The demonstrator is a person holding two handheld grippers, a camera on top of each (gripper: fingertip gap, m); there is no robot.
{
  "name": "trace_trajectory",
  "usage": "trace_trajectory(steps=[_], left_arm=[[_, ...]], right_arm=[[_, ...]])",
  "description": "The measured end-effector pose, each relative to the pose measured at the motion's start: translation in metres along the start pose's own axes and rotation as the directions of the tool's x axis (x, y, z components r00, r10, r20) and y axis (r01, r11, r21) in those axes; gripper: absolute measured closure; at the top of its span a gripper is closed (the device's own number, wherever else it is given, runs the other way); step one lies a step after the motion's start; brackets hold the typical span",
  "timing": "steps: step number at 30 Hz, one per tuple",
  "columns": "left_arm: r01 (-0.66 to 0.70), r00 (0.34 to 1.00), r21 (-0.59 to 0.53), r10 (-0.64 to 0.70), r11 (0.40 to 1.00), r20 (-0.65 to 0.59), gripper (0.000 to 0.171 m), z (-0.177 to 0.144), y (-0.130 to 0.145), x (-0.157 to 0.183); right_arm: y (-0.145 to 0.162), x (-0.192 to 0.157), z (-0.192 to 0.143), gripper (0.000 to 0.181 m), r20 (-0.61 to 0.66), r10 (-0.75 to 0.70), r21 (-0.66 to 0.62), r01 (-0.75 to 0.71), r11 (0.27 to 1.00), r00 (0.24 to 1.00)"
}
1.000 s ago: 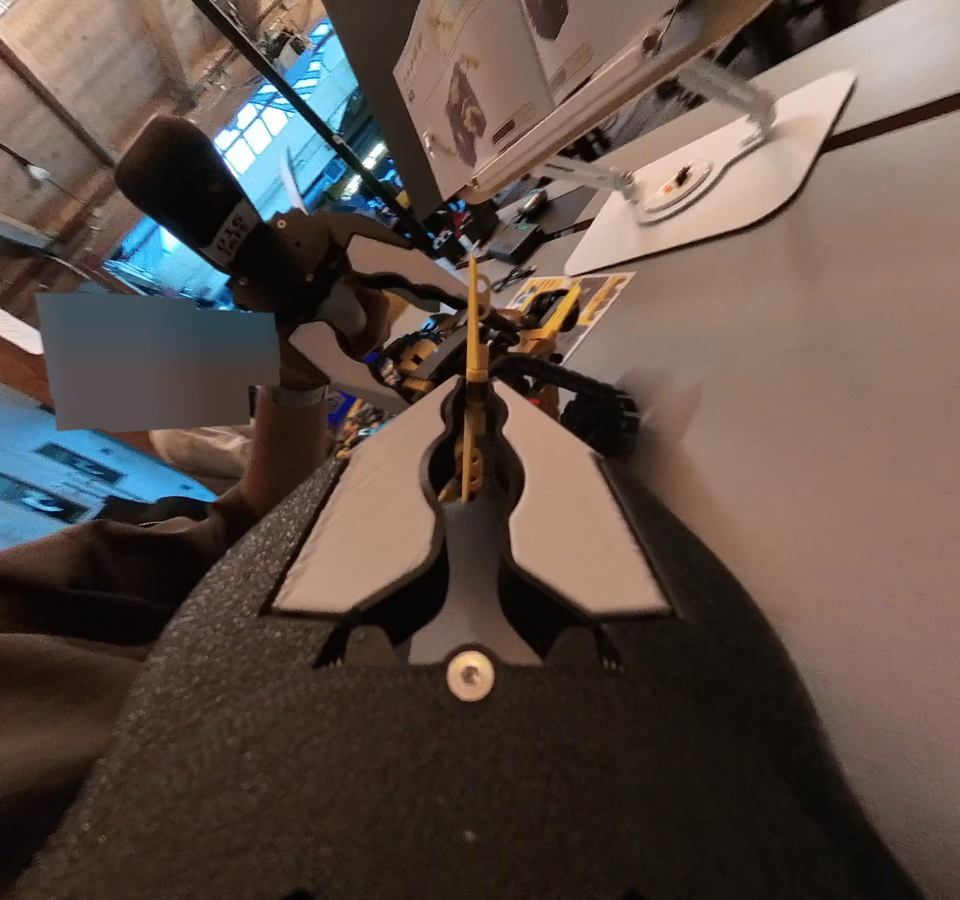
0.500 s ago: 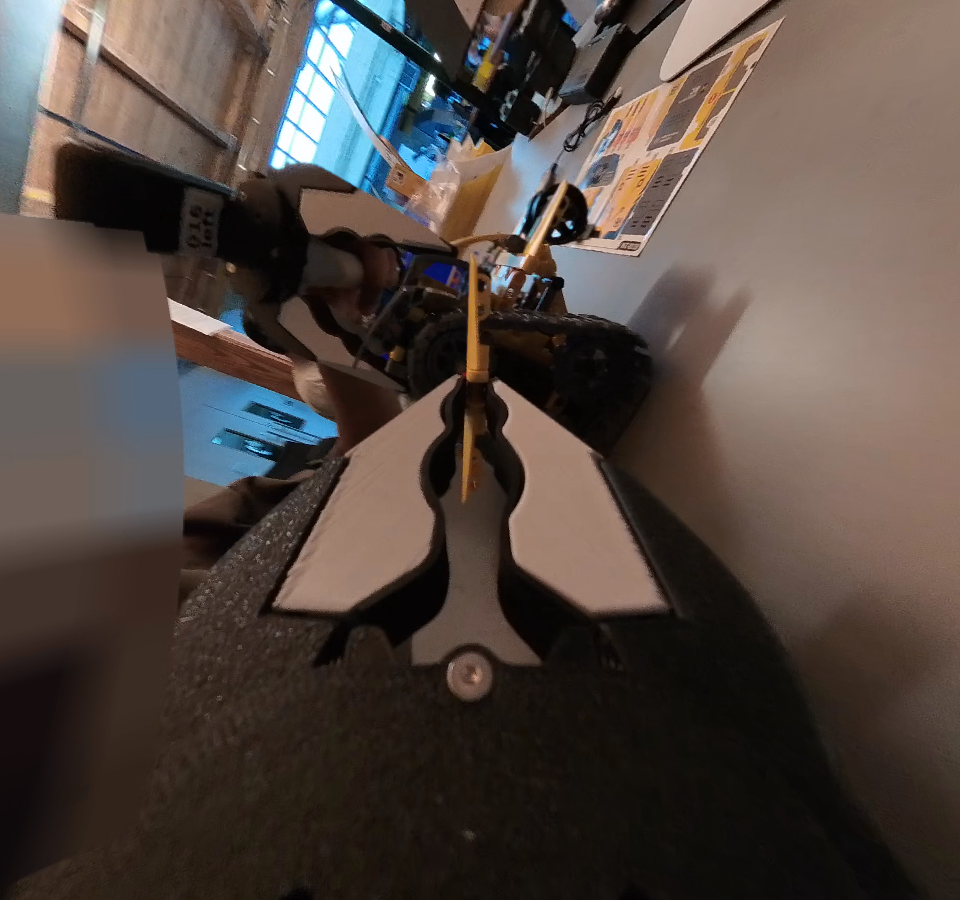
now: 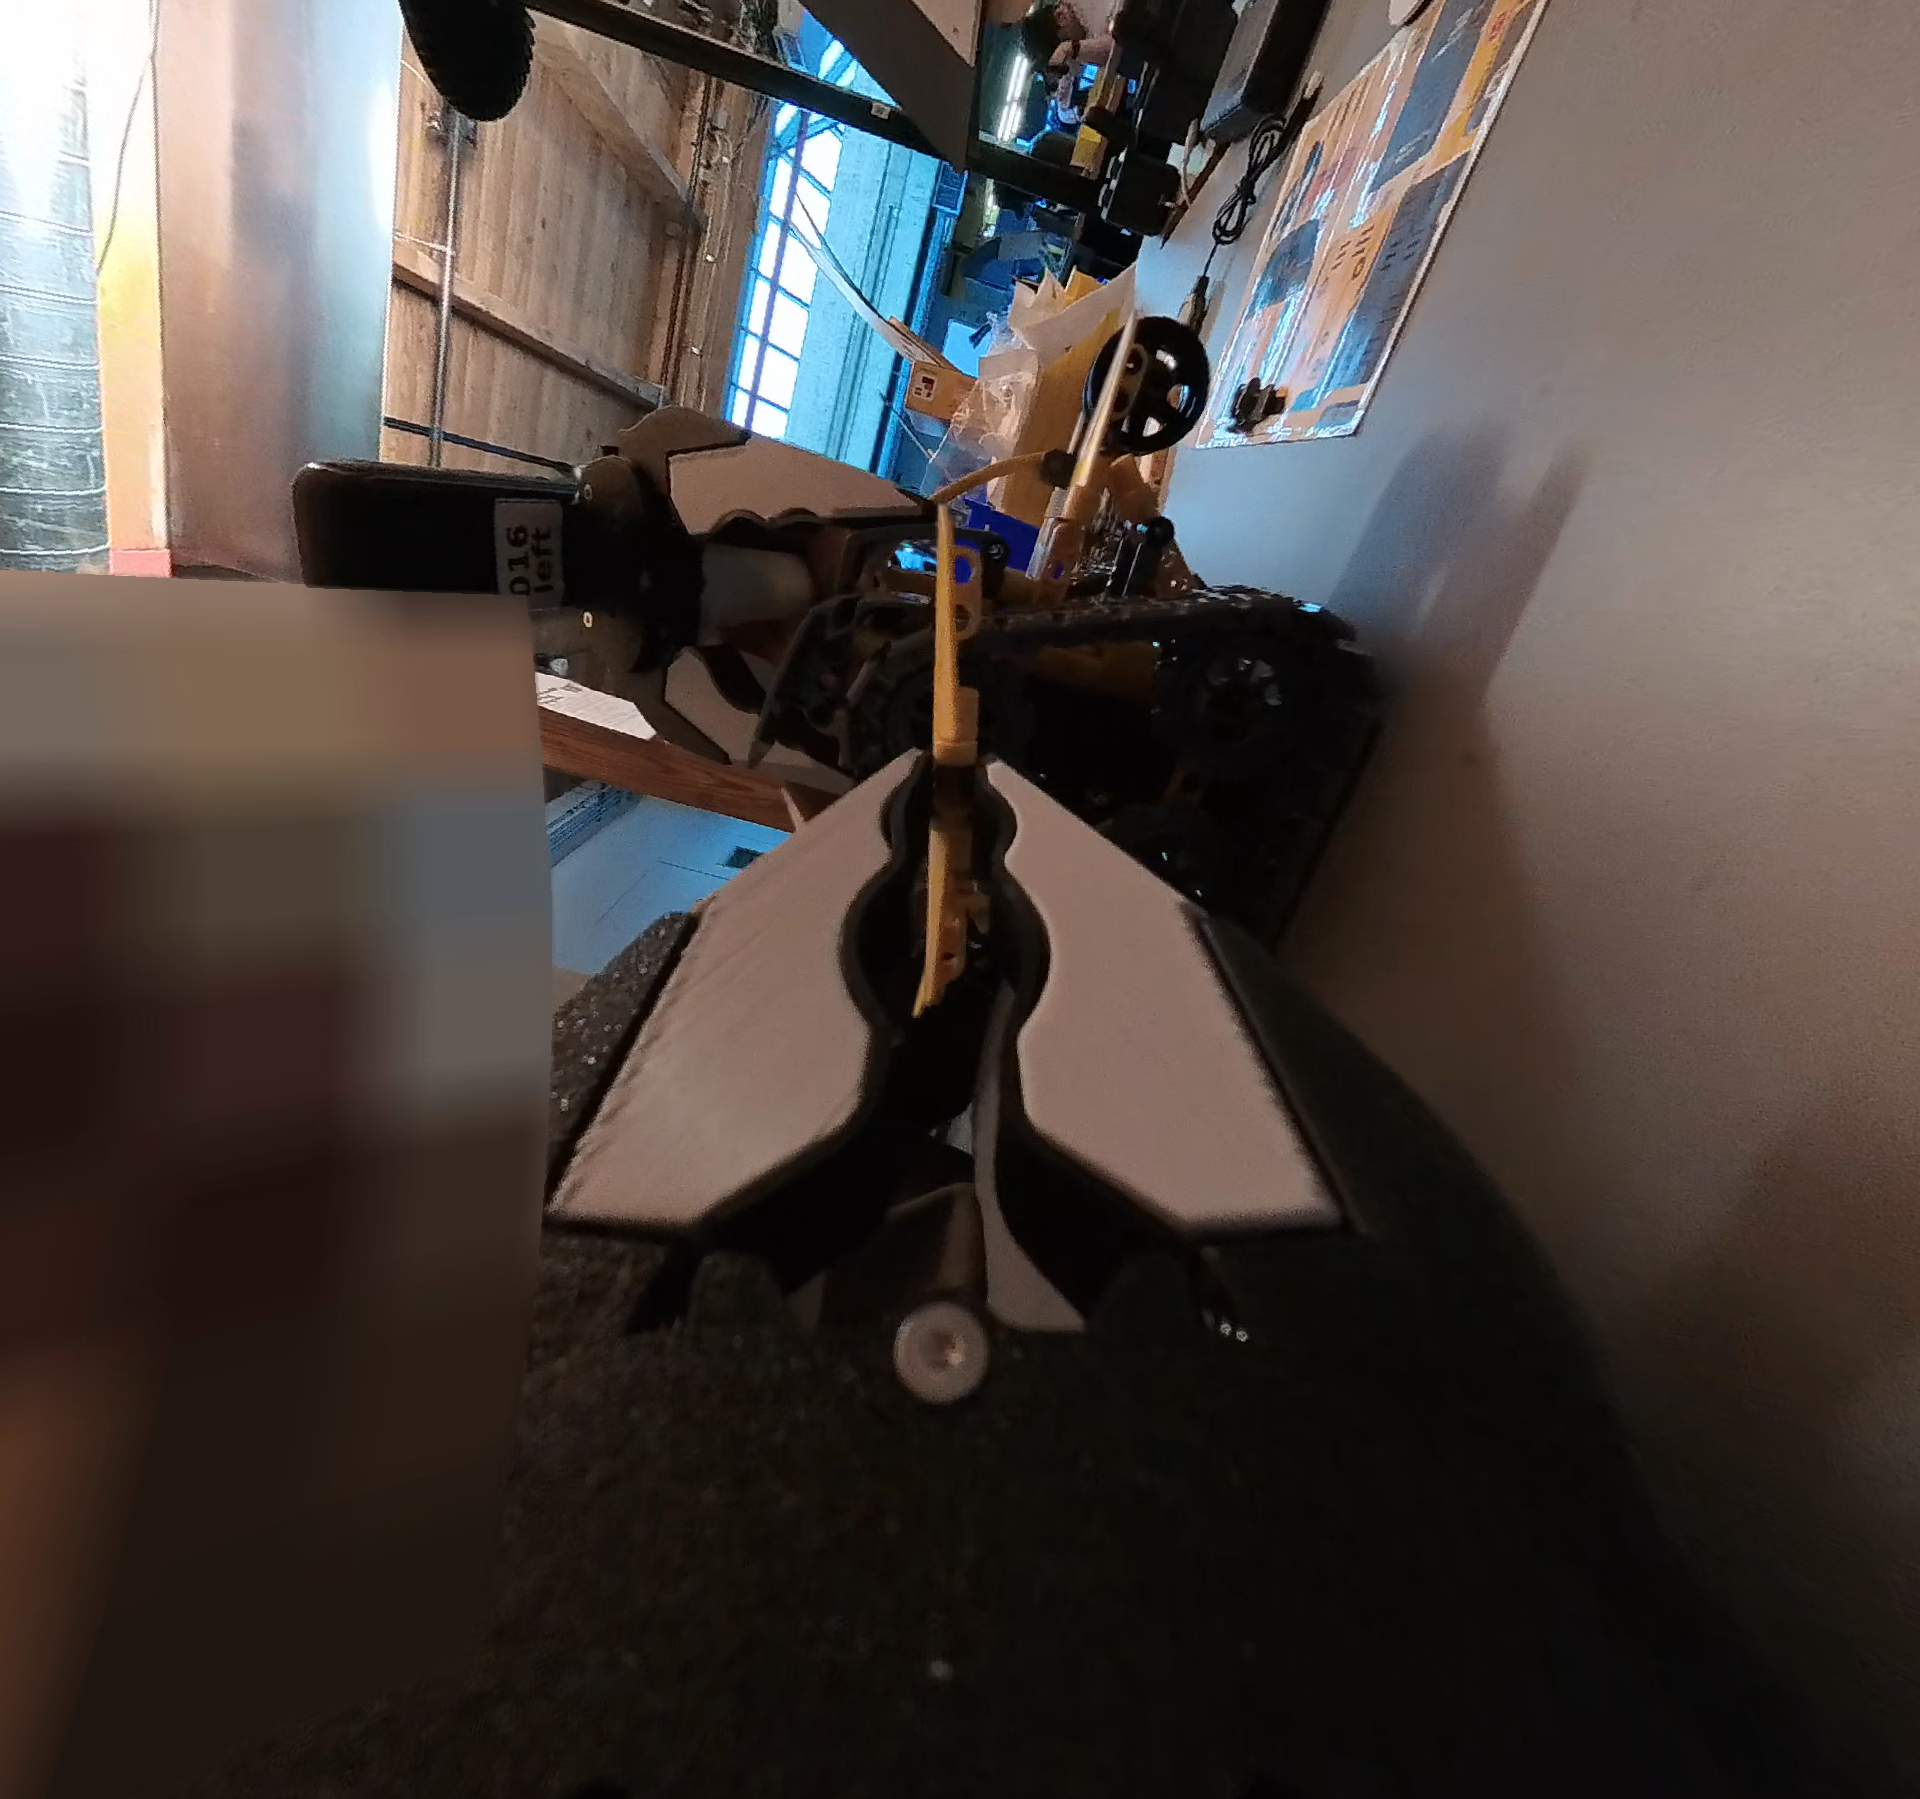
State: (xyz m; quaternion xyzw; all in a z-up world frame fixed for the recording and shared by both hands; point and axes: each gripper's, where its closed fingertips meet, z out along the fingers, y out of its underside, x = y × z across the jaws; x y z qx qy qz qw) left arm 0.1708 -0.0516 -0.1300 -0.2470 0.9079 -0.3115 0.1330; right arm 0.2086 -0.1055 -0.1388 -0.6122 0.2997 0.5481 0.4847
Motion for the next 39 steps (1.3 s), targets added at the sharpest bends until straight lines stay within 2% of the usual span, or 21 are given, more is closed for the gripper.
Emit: trace_trajectory(steps=[20,23,24,39], left_arm=[[0.000,1.000,-0.009,0.000,1.000,0.016,0.100,0.0003,0.0000,0.0000],[-0.003,1.000,-0.009,0.003,1.000,0.018,0.101,0.0004,-0.0002,-0.0002],[0.000,1.000,-0.007,0.001,1.000,0.017,0.101,0.0005,-0.0004,-0.0003],[0.013,1.000,0.012,-0.014,1.000,0.005,0.101,0.0009,-0.0010,-0.0018]], right_arm=[[-0.0008,0.0012,0.0011,0.172,0.055,0.111,0.027,-0.112,0.993,0.992],[-0.0006,0.0012,0.0012,0.172,0.033,0.096,0.031,-0.097,0.995,0.995],[-0.0008,0.0011,0.0013,0.177,0.024,0.089,0.033,-0.089,0.995,0.996],[-0.0016,0.0006,0.0078,0.176,-0.074,0.009,-0.027,-0.011,1.000,0.997]])
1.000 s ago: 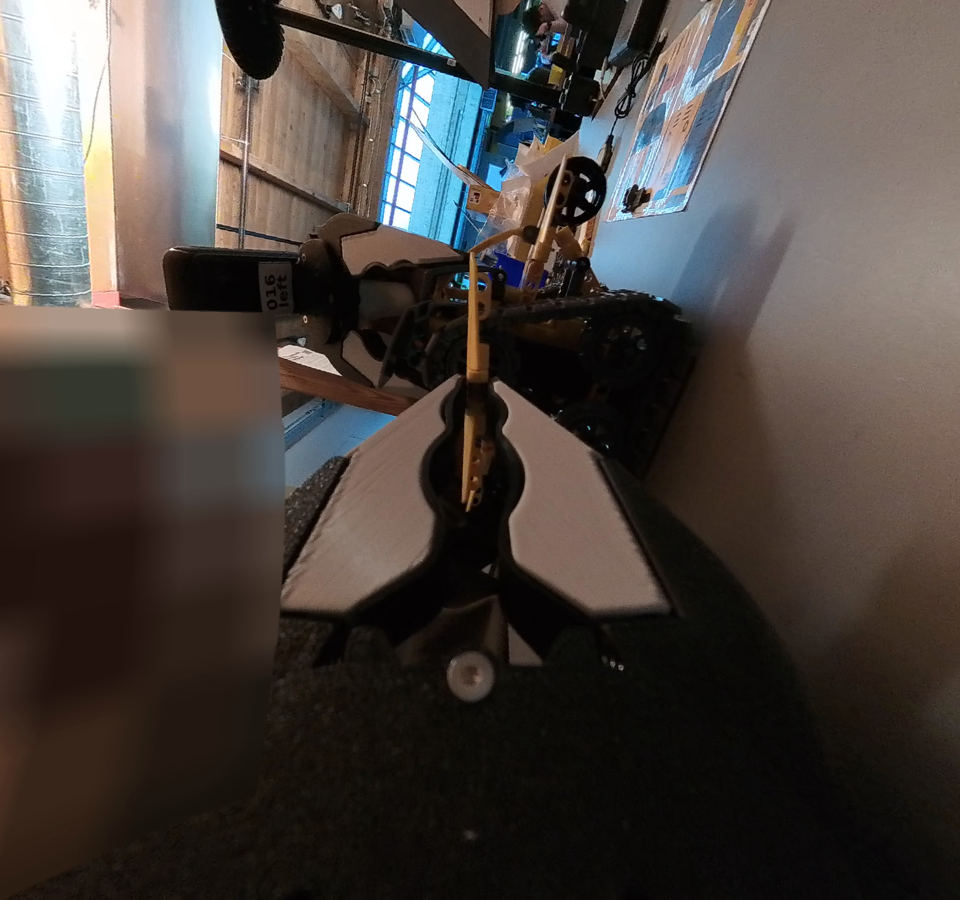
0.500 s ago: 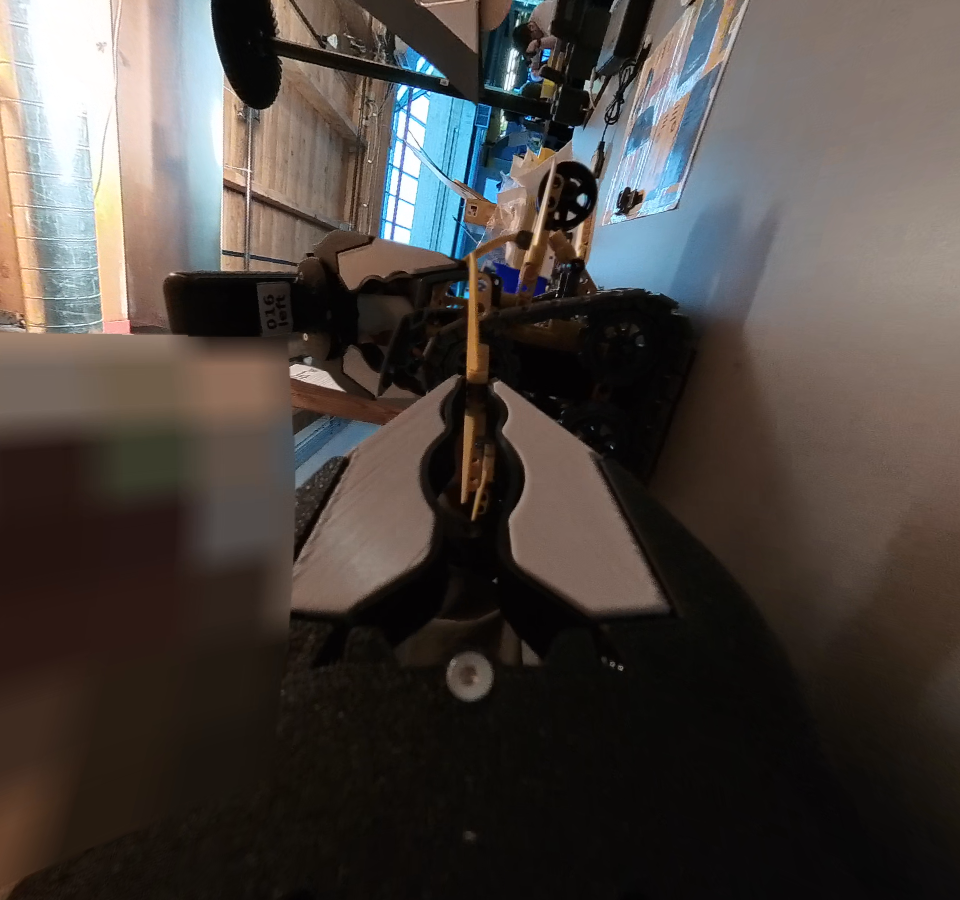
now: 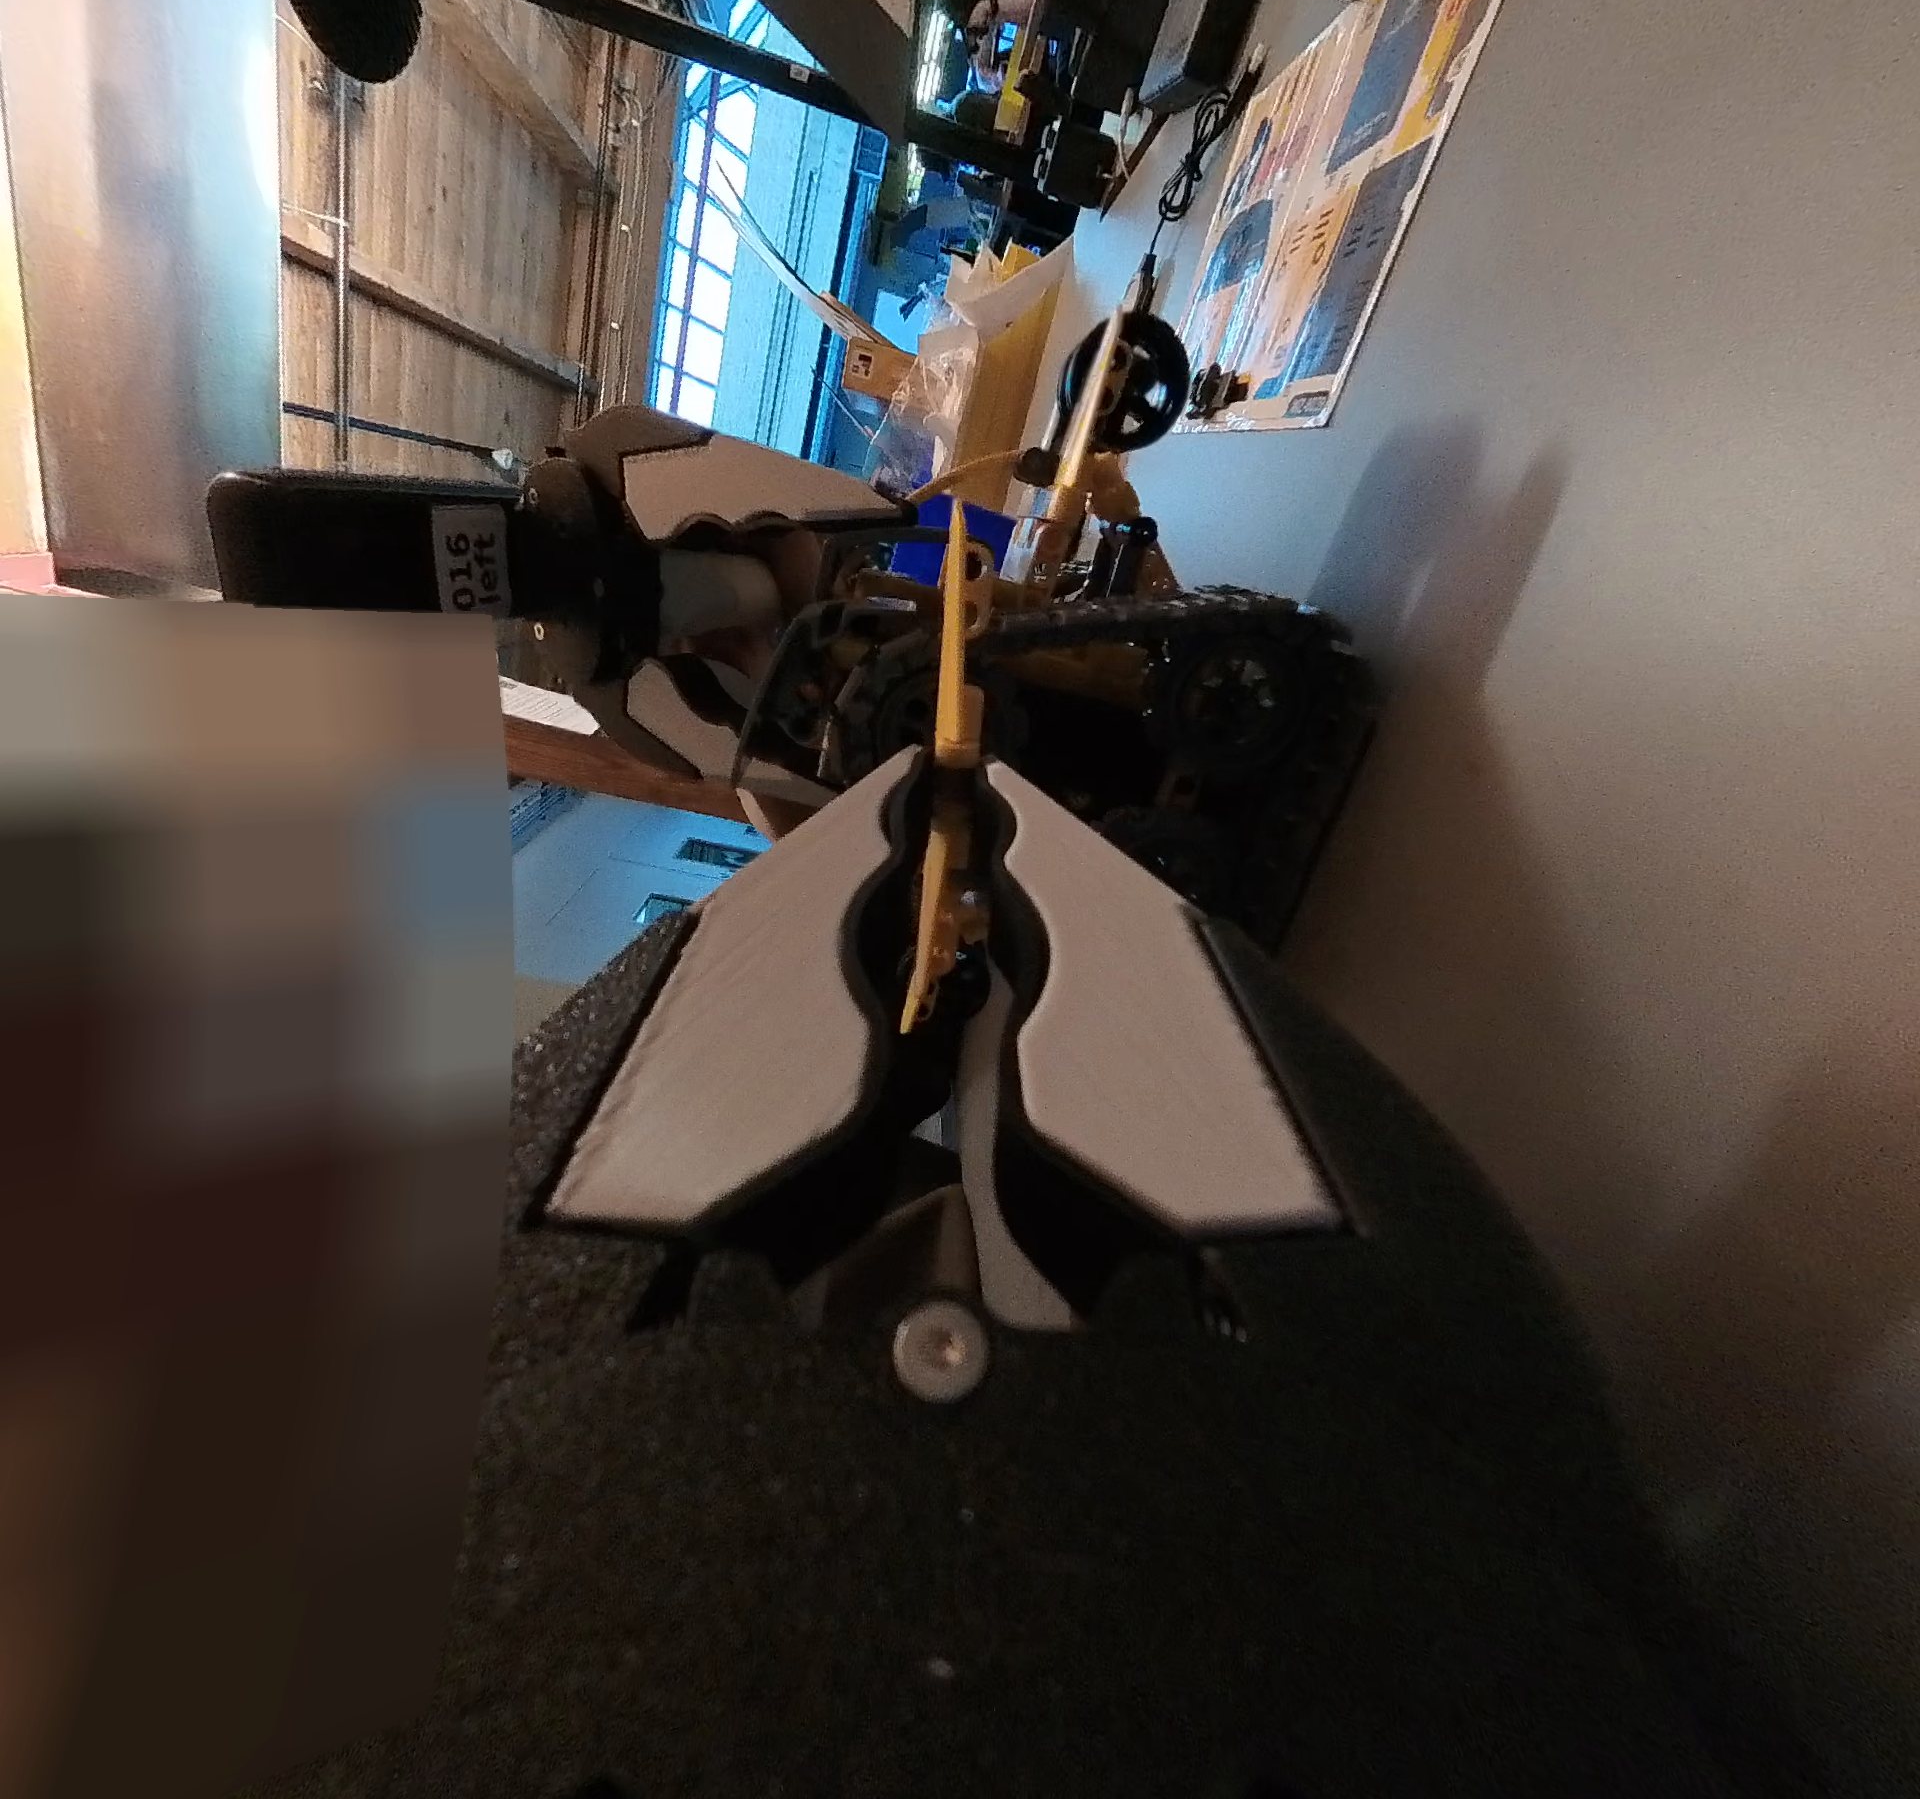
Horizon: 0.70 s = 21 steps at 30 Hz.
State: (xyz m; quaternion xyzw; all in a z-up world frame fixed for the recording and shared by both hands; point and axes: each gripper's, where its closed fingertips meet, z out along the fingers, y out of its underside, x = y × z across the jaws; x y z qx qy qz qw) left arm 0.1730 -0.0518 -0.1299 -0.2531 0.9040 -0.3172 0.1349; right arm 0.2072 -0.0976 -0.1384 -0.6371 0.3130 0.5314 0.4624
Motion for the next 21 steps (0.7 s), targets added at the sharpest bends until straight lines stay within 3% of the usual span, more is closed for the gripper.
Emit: trace_trajectory(steps=[11,18,21], left_arm=[[0.001,1.000,0.009,-0.001,1.000,-0.007,0.102,0.0001,0.0000,-0.0007],[0.000,1.000,-0.010,0.001,1.000,0.012,0.100,-0.0002,0.0012,-0.0004],[-0.008,0.999,-0.050,0.009,0.999,0.031,0.100,-0.0010,0.0021,0.0013]], right_arm=[[0.0015,-0.0001,0.0025,0.176,-0.009,-0.013,-0.064,0.013,0.998,1.000],[0.0003,0.0003,0.0021,0.175,0.023,-0.057,-0.035,0.058,0.998,0.998],[0.0043,0.0024,-0.0004,0.165,0.002,-0.104,-0.044,0.104,0.994,0.995]])
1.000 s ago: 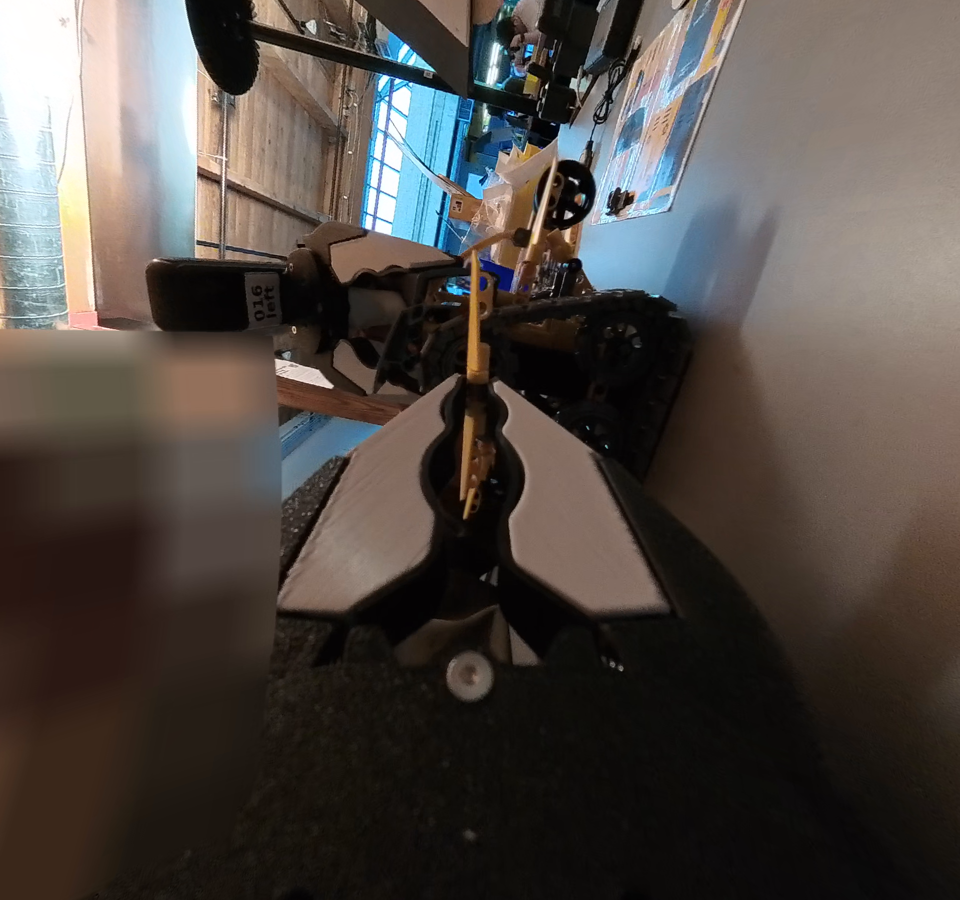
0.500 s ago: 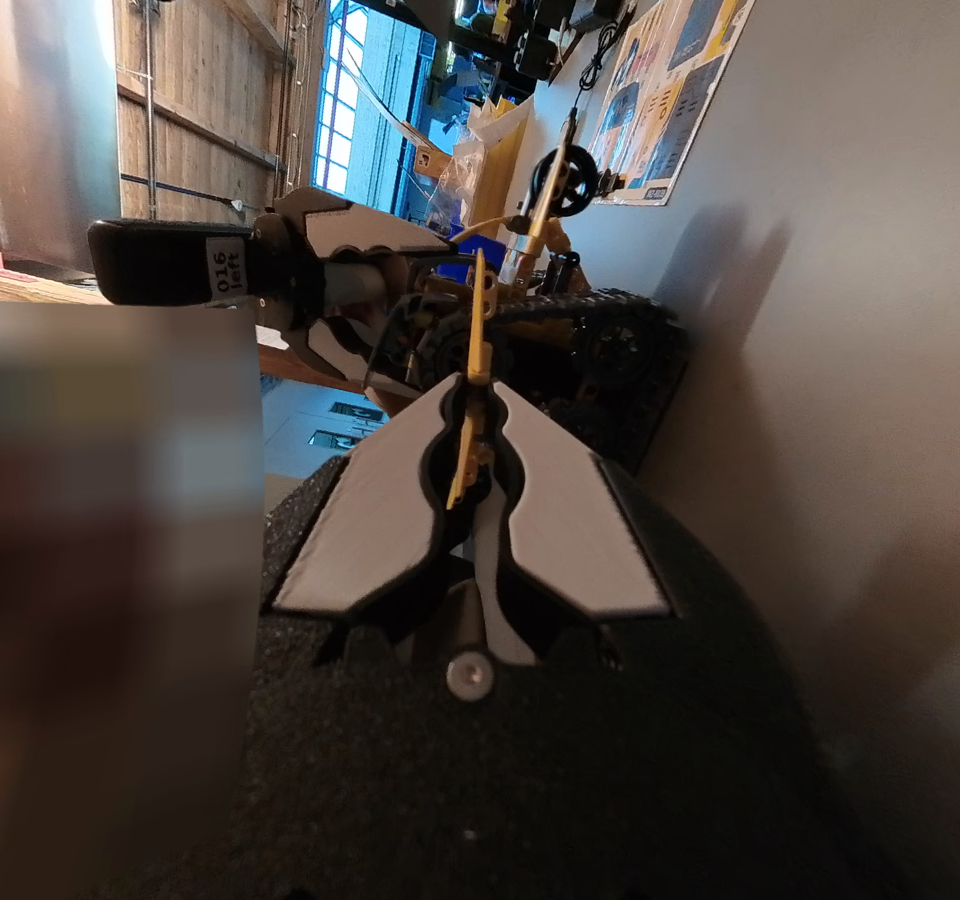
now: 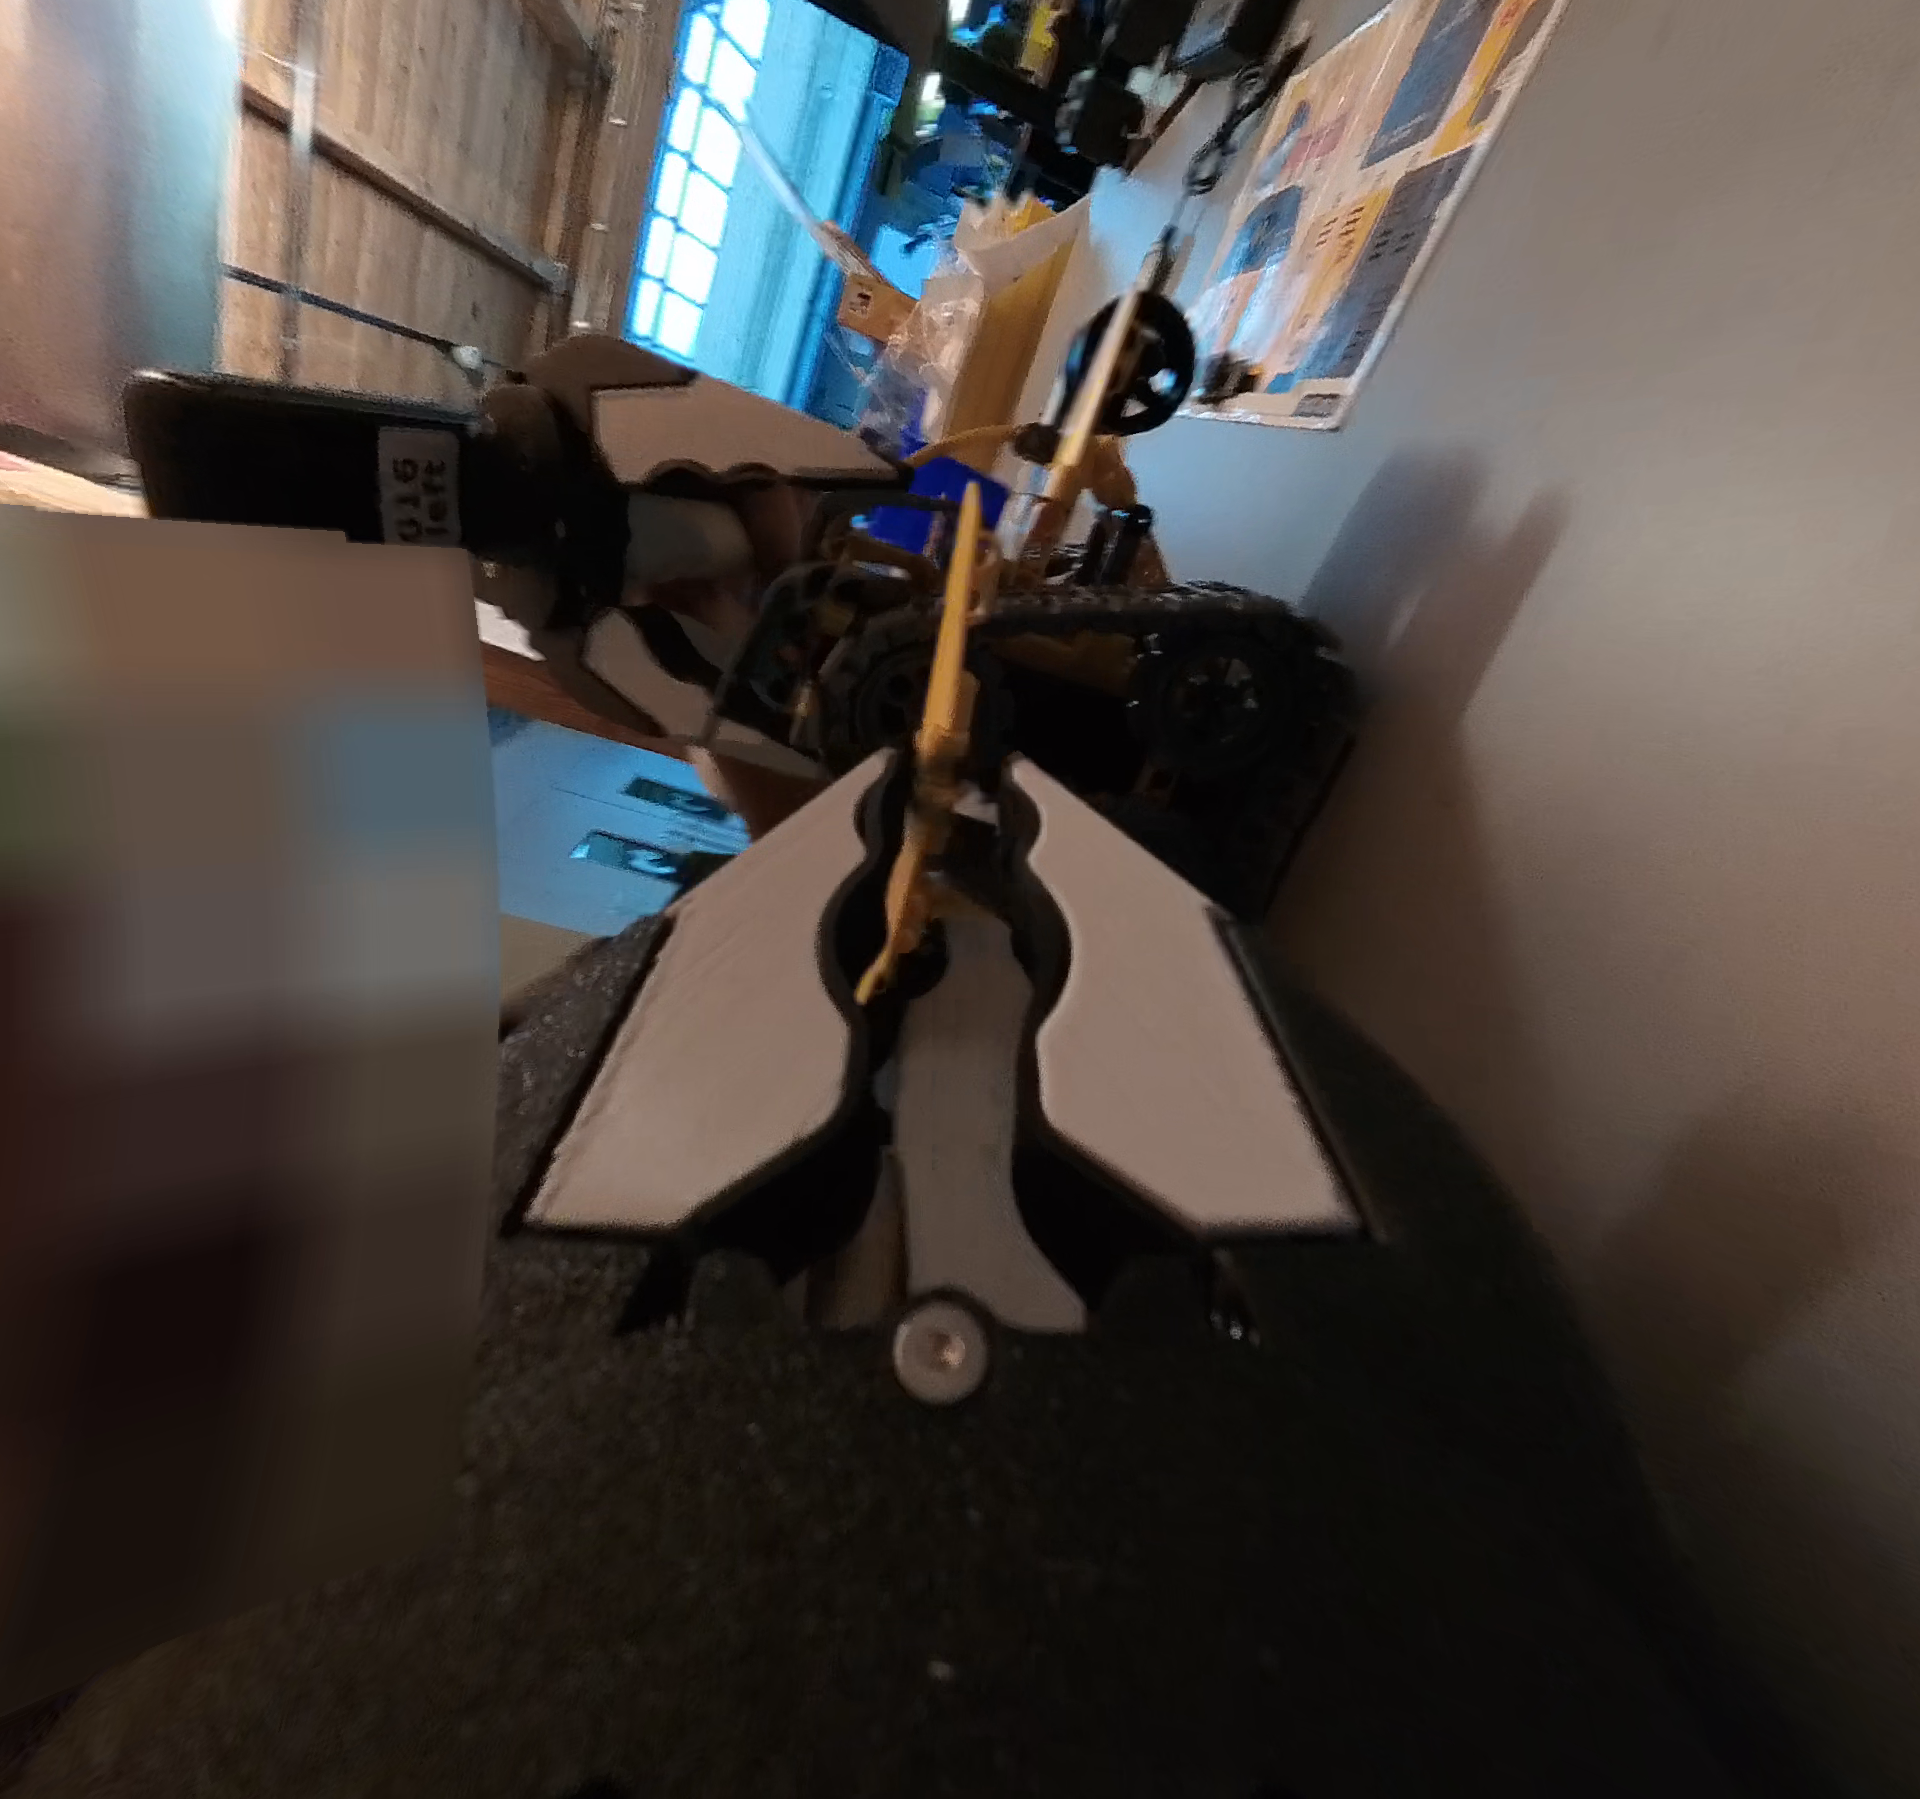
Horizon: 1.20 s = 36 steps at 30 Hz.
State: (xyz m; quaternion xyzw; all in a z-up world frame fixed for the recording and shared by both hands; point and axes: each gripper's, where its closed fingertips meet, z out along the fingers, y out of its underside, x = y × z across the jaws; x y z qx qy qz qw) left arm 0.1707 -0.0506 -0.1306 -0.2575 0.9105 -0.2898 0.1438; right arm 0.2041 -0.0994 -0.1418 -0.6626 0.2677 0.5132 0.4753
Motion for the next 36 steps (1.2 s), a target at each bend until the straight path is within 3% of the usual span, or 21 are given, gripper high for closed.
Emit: trace_trajectory(steps=[3,7,11,14,19,24,27,29,31,36], left_arm=[[0.018,0.999,-0.001,-0.018,1.000,0.036,0.071,-0.005,0.000,-0.006],[0.070,0.991,0.135,-0.084,0.988,0.103,0.057,-0.038,-0.012,-0.023],[0.094,0.958,0.421,-0.197,0.902,0.207,0.062,-0.094,-0.034,-0.038],[0.135,0.921,0.573,-0.315,0.808,0.228,0.064,-0.123,-0.024,-0.040],[0.225,0.868,0.683,-0.462,0.695,0.183,0.064,-0.131,0.028,-0.029],[0.247,0.853,0.761,-0.508,0.599,0.123,0.067,-0.120,0.060,-0.023],[0.302,0.875,0.763,-0.483,0.572,0.015,0.066,-0.110,0.061,-0.013],[0.312,0.882,0.735,-0.471,0.603,0.012,0.066,-0.099,0.066,-0.009],[0.317,0.891,0.701,-0.454,0.639,0.010,0.067,-0.087,0.067,-0.003],[0.305,0.909,0.653,-0.416,0.693,0.016,0.067,-0.068,0.064,0.006]], right_arm=[[-0.003,0.007,-0.006,0.151,-0.100,-0.108,0.015,0.110,0.994,0.989],[-0.004,0.004,-0.008,0.139,-0.243,-0.331,-0.027,0.334,0.942,0.912],[-0.011,0.002,-0.013,0.132,-0.408,-0.577,-0.113,0.588,0.801,0.707],[-0.022,-0.010,-0.021,0.131,-0.471,-0.678,-0.131,0.716,0.686,0.564],[-0.041,-0.069,-0.024,0.113,-0.434,-0.765,0.057,0.862,0.503,0.475],[-0.040,-0.100,0.002,0.105,-0.365,-0.881,-0.030,0.942,0.335,0.302],[-0.028,-0.095,0.014,0.104,-0.253,-0.949,-0.069,0.975,0.209,0.186],[-0.017,-0.080,0.015,0.107,-0.191,-0.963,-0.065,0.977,0.204,0.189],[0.002,-0.070,0.014,0.108,-0.091,-0.961,-0.059,0.962,0.267,0.261],[0.002,-0.035,0.005,0.107,-0.099,-0.957,-0.164,0.944,0.287,0.274]])
